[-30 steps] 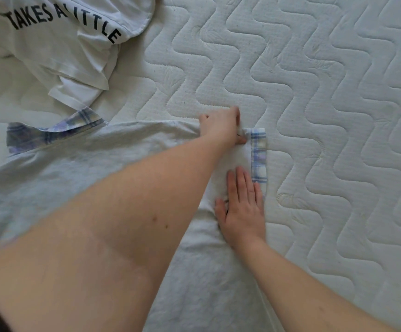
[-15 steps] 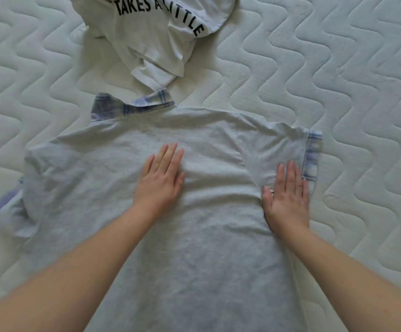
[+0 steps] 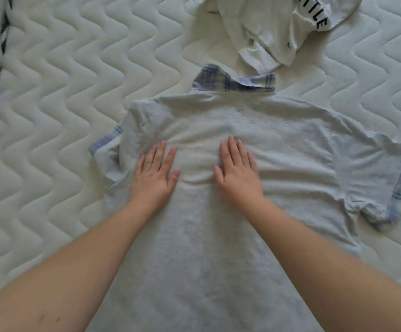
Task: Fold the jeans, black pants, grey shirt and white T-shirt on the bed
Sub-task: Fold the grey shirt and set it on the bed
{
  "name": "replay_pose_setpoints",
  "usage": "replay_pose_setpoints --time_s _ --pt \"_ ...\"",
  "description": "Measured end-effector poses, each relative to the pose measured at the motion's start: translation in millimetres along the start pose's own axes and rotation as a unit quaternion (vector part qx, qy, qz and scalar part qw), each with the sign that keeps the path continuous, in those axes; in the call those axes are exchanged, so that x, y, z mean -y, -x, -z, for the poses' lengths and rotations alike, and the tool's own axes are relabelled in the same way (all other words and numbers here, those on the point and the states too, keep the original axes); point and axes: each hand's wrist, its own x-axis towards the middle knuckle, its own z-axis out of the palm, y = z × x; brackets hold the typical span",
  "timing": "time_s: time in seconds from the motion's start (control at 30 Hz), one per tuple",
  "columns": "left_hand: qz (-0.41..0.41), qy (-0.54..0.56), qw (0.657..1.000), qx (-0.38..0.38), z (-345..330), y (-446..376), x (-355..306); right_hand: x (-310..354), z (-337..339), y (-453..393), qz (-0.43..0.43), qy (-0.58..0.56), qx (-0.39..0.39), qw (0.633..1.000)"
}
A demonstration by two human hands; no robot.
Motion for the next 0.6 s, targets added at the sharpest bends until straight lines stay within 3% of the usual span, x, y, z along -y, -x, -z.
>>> replay_pose_setpoints --time_s 0.27,0.43,0.6 --pt "-0.038 0.055 0.997 0.024 -17 -15 28 67 -5 -48 0.09 -0.008 0.028 0.996" --pt "-0.052 0.055 0.997 0.016 -22 -18 32 114 -3 -77 0.14 -0.084 0.003 0.987" --pt "-0.081 0.132 0.988 0.001 -10 -13 32 139 -10 -107 0.153 -0.131 0.045 0.978"
